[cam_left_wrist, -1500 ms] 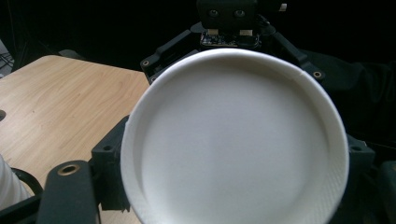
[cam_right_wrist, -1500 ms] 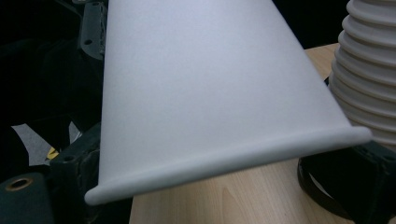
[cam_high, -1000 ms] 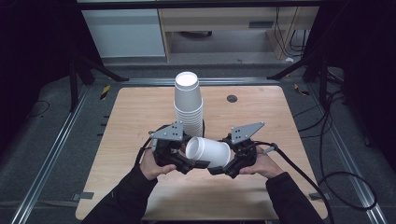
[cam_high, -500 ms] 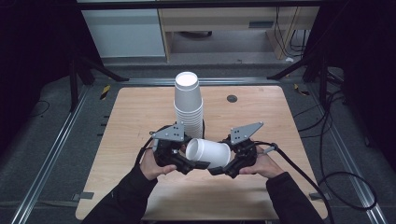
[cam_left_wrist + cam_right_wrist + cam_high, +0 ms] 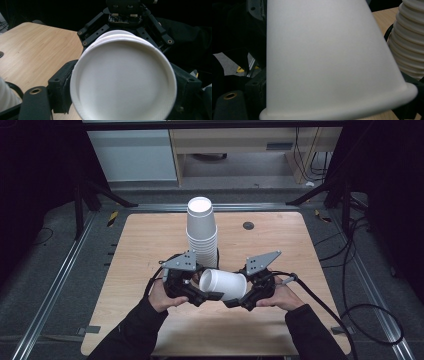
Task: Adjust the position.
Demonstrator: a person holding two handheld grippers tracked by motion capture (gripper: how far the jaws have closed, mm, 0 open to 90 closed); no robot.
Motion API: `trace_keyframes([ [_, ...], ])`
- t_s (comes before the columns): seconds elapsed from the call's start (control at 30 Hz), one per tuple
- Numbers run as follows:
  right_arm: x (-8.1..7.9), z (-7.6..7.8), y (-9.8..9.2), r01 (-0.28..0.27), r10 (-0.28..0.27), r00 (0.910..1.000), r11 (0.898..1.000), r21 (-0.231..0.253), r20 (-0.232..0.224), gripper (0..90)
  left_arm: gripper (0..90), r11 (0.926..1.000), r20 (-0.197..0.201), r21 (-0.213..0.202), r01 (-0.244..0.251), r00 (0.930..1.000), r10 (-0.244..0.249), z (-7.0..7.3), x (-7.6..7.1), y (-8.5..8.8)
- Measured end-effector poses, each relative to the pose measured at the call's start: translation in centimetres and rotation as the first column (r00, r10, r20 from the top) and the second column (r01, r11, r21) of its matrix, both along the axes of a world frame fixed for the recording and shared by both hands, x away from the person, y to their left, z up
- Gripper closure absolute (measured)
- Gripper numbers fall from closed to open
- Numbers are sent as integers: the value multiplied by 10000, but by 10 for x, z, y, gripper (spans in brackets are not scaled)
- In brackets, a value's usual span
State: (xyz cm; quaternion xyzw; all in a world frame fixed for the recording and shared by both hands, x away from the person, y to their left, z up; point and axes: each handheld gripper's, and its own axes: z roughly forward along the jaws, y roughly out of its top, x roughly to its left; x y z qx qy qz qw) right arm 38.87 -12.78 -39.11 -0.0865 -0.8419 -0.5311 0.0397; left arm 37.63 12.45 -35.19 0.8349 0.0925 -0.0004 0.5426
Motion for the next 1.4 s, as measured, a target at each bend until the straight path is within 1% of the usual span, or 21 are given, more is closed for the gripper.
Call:
trace_keyframes([
  [0.1, 0, 1, -1, 19, -19, 10000, 10000, -53, 34, 118, 181, 9998, 91, 126, -129, 9999, 128, 3, -1, 4],
  [0.17, 0, 2, -2, 91, -89, 9999, 9998, -167, 102, 117, 172, 9998, 67, 158, -103, 9999, 102, 4, -1, 6],
  [0.33, 1, 3, -4, 156, -148, 9996, 9992, -367, 228, 116, 154, 9991, 81, 327, -269, 9996, 267, 6, -2, 13],
  [0.37, 1, 4, -6, 169, -152, 9994, 9985, -529, 318, 115, 150, 9986, -2, 402, -352, 9994, 352, 5, -2, 17],
  [0.4, 1, 5, -6, 186, -164, 9992, 9980, -612, 372, 115, 147, 9986, -2, 402, -352, 9994, 352, 5, -2, 17],
  [0.43, 1, 5, -7, 191, -163, 9990, 9975, -681, 410, 115, 144, 9978, -1, 517, -418, 9991, 419, 4, -3, 21],
  [0.6, 4, 9, -10, 258, -202, 9979, 9954, -923, 608, 115, 135, 9955, -92, 827, -452, 9989, 462, -2, -4, 28],
  [0.63, 5, 9, -10, 254, -190, 9978, 9946, -1004, 641, 115, 132, 9935, -86, 1006, -539, 9984, 550, -4, -5, 30],
  [0.67, 5, 9, -10, 254, -190, 9978, 9946, -1004, 641, 115, 132, 9935, -86, 1006, -539, 9984, 550, -4, -5, 30],
  [0.7, 5, 10, -8, 215, -121, 9970, 9920, -1240, 758, 114, 130, 9925, -147, 1083, -565, 9982, 584, -7, -4, 31],
  [0.73, 5, 10, -8, 215, -121, 9970, 9920, -1240, 758, 114, 129, 9925, -147, 1083, -565, 9982, 584, -7, -4, 31],
  [0.77, 6, 11, -6, 158, -40, 9967, 9894, -1441, 815, 114, 128, 9923, -239, 1115, -545, 9981, 575, -10, -4, 31],
  [0.83, 5, 11, -3, 61, 86, 9960, 9863, -1647, 885, 114, 123, 9909, -323, 1246, -510, 9979, 554, -13, -4, 29],
  [1.0, 5, 12, 1, -96, 286, 9951, 9808, -1949, 949, 114, 115, 9898, -413, 1361, -419, 9980, 480, -16, -3, 24],
  [1.03, 5, 11, 4, -160, 369, 9947, 9773, -2115, 955, 114, 115, 9900, -469, 1368, -342, 9981, 410, -17, -2, 22],
  [1.07, 5, 11, 4, -160, 369, 9947, 9773, -2115, 955, 114, 115, 9900, -469, 1368, -342, 9981, 410, -17, -2, 22],
  [1.1, 5, 10, 6, -228, 461, 9943, 9727, -2310, 958, 114, 114, 9892, -493, 1435, -311, 9980, 386, -18, -2, 20],
  [1.17, 5, 8, 7, -263, 516, 9940, 9685, -2476, 962, 115, 113, 9890, -581, 1462, -240, 9978, 328, -19, -1, 18],
  [1.2, 5, 8, 7, -263, 516, 9940, 9685, -2476, 962, 115, 113, 9890, -581, 1462, -240, 9978, 328, -19, -1, 18],
  [1.23, 5, 6, 8, -333, 593, 9938, 9658, -2572, 942, 115, 113, 9872, -648, 1587, -188, 9975, 294, -21, 0, 15],
  [1.4, 5, 4, 10, -401, 674, 9934, 9618, -2710, 924, 115, 116, 9838, -631, 1789, -84, 9978, 200, -23, 1, 9],
])
